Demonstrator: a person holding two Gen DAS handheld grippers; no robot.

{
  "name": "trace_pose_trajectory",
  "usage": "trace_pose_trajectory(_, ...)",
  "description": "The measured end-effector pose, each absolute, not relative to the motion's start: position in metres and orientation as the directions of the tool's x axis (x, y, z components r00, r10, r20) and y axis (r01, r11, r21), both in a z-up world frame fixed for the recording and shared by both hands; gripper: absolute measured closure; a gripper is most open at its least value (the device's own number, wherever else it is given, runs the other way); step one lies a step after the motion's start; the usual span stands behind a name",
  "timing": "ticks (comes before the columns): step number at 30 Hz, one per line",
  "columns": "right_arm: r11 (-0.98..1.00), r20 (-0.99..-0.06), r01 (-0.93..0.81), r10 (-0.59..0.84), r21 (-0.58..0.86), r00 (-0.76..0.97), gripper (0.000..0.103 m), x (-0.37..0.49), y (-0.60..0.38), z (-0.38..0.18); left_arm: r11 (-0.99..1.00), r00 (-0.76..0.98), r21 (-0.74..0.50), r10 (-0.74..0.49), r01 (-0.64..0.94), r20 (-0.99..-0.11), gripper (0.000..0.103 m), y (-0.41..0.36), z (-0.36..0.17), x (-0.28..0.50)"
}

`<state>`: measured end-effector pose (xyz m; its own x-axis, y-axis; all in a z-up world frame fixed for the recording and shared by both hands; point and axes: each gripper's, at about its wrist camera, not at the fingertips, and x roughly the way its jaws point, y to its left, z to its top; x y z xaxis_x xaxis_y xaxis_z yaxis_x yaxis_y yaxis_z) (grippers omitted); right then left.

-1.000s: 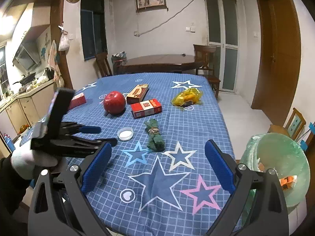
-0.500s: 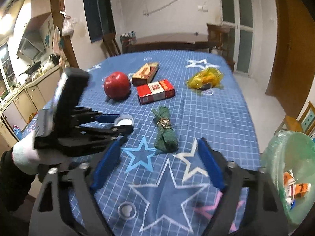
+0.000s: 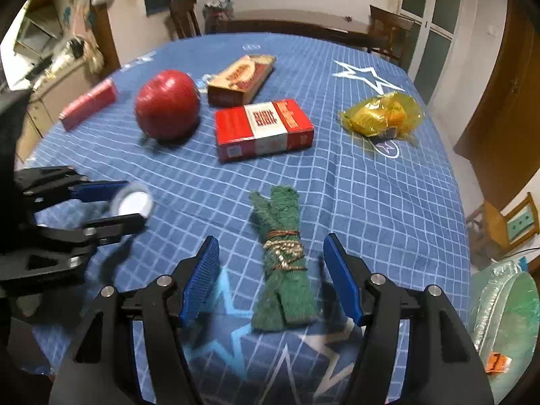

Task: Collect trash
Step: 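Grasp the white tin with left tool while right tool grasps green scrub pad, then carry the white tin and green scrub pad over the green bin with both tools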

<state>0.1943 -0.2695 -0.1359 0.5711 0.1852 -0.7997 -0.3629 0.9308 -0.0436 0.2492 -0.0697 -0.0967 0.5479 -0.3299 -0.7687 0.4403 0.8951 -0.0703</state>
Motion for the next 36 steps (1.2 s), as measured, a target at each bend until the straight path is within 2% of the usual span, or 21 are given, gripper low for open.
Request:
trace_pose_trajectory(5,0.938,-0.816,-0.338,0.137,-0.076,0.562,0.057,0.196,-0.269,-0.144,0.885,0.544,-0.075,-0.348,0.460,-0.764,0.061,-0.068,-0.097,0.247)
trace_pose_trajectory(11,0.955,-0.814,-0.292,0.132,-0.048,0.565,0.061,0.202,-0.274,-0.146,0.871,0.537,-0.076,-0.365,0.485,-0.761,0.061,-0.073,-0.098,0.246)
trace_pose_trajectory(13,0.961,-0.806,-0.272,0.124,-0.047,0.579,0.073,0.200,-0.273,-0.145,0.870,0.535,-0.078,-0.368,0.487,-0.760,0.061,-0.073,-0.098,0.247)
trace_pose_trajectory(14,0.963,-0.801,-0.262,0.114,-0.055,0.588,0.082,0.199,-0.272,-0.145,0.870,0.535,-0.080,-0.370,0.487,-0.760,0.061,-0.073,-0.098,0.247)
trace_pose_trajectory(15,0.967,-0.793,-0.251,0.112,-0.052,0.598,0.084,0.197,-0.272,-0.144,0.870,0.536,-0.080,-0.370,0.487,-0.759,0.061,-0.072,-0.098,0.247)
trace_pose_trajectory(25,0.982,-0.649,-0.188,0.134,-0.014,0.749,0.087,0.145,-0.271,-0.111,0.906,0.617,-0.066,-0.337,0.418,-0.711,0.061,-0.063,-0.087,0.233)
trace_pose_trajectory(36,0.988,-0.427,-0.153,0.127,-0.027,0.895,0.087,0.068,-0.283,-0.052,0.922,0.772,-0.078,-0.362,0.380,-0.523,0.061,-0.076,-0.019,0.170)
